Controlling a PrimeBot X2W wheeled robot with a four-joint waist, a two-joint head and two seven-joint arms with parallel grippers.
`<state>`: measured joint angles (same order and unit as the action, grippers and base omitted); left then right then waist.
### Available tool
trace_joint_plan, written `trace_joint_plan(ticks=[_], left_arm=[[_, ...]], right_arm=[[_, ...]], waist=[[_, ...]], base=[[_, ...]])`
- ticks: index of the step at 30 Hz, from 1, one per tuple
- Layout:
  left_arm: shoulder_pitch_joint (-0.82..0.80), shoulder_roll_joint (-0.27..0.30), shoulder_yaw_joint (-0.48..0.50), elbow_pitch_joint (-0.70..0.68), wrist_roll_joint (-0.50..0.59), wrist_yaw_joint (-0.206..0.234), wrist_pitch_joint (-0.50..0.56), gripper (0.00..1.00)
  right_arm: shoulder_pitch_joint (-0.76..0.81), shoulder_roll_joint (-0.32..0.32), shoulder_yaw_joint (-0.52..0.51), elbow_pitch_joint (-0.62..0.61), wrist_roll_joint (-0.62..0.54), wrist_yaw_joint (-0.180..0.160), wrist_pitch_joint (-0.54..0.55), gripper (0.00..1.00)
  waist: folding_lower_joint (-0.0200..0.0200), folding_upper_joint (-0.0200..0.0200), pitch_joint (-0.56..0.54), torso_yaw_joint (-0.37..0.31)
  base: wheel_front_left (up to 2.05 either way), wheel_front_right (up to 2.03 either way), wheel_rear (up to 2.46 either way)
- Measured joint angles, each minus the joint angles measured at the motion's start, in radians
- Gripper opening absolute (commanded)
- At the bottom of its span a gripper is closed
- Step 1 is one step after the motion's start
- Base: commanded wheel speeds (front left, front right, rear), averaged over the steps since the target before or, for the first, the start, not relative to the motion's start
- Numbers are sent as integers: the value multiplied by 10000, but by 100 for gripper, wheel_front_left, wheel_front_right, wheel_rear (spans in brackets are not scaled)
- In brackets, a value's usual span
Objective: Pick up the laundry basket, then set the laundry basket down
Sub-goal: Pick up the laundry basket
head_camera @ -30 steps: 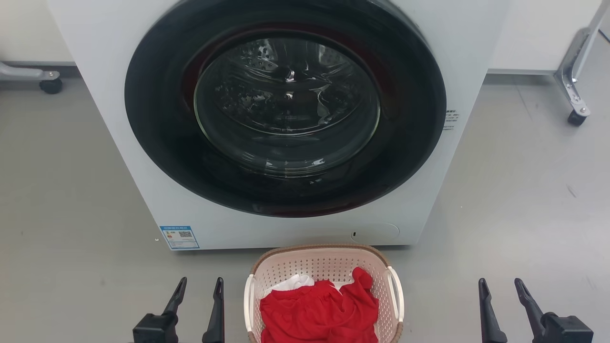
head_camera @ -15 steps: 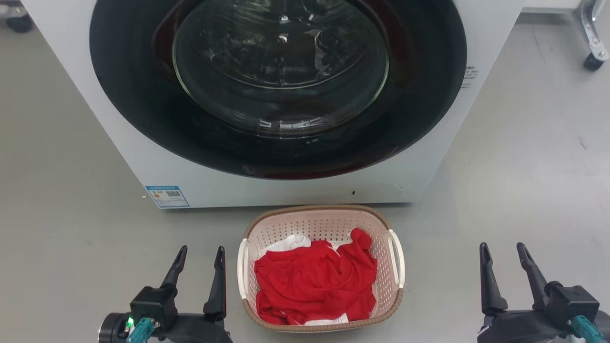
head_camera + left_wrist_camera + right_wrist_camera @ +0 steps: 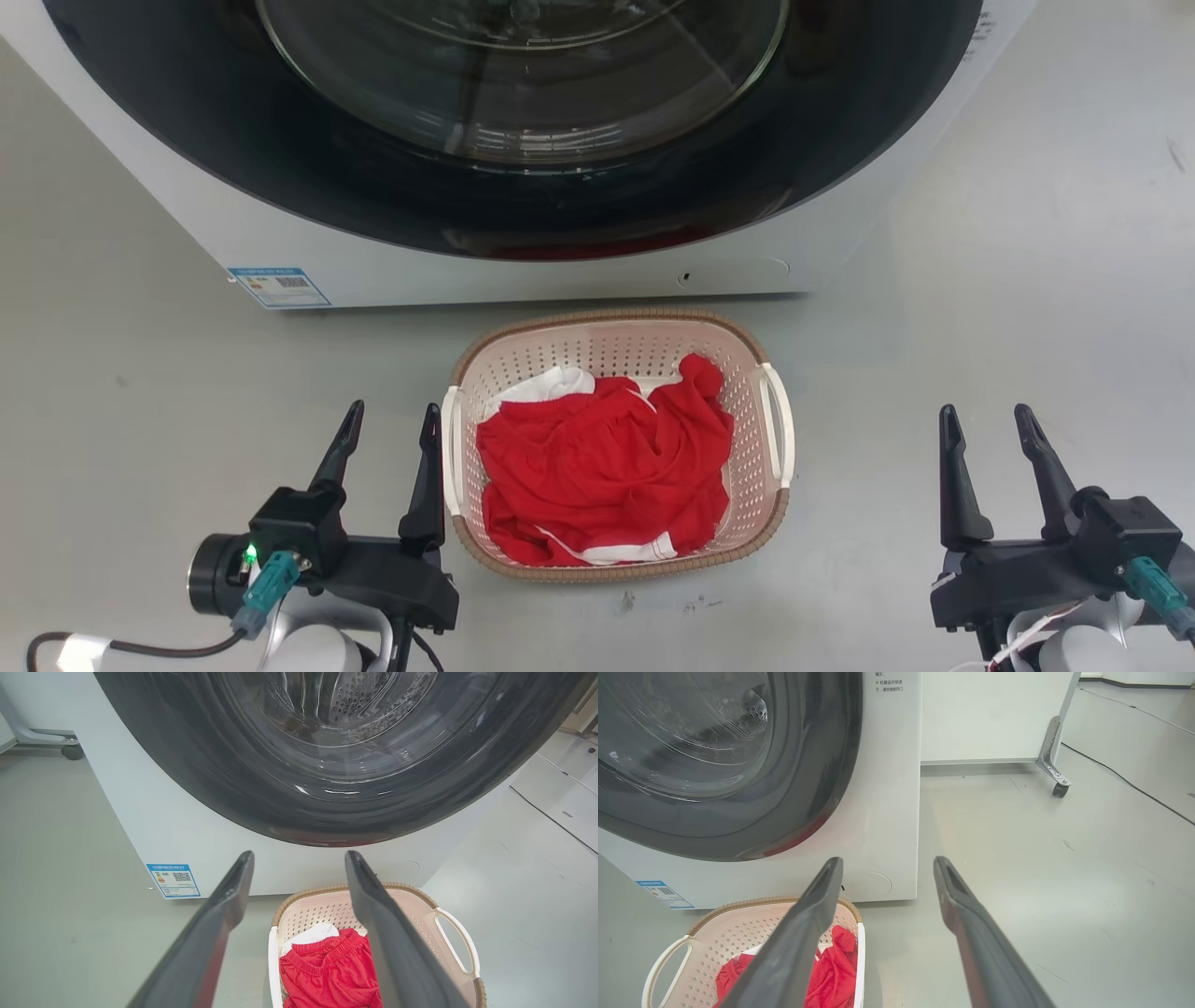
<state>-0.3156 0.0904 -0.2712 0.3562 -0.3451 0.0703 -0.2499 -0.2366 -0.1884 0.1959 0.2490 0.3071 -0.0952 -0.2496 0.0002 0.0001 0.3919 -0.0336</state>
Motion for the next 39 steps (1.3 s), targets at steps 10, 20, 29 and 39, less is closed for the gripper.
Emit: trace_joint_plan(ticks=[10,20,29,39], left_arm=[[-953,-63,63,389,25,-180,-33,100],[-2386,27,48,1724,17,-604,121,100],[-3278,6,31,3639,-123,-807,698,100],[-4332,-128,2,5078,-268,-1181,1262,100]], right_arm=[[-923,148,96,276,-58,171,-42,100],[-2475,487,410,1496,-54,430,117,100],[-3774,782,665,3091,25,780,570,100],[-5125,991,930,4784,84,880,1179,100]], waist=[[-1,2,1294,-86],[-1,1,2506,-158],[-1,1,3301,-155],[-2,0,3839,-141]], base=[[0,0,0],[0,0,0],[0,0,0],[0,0,0]])
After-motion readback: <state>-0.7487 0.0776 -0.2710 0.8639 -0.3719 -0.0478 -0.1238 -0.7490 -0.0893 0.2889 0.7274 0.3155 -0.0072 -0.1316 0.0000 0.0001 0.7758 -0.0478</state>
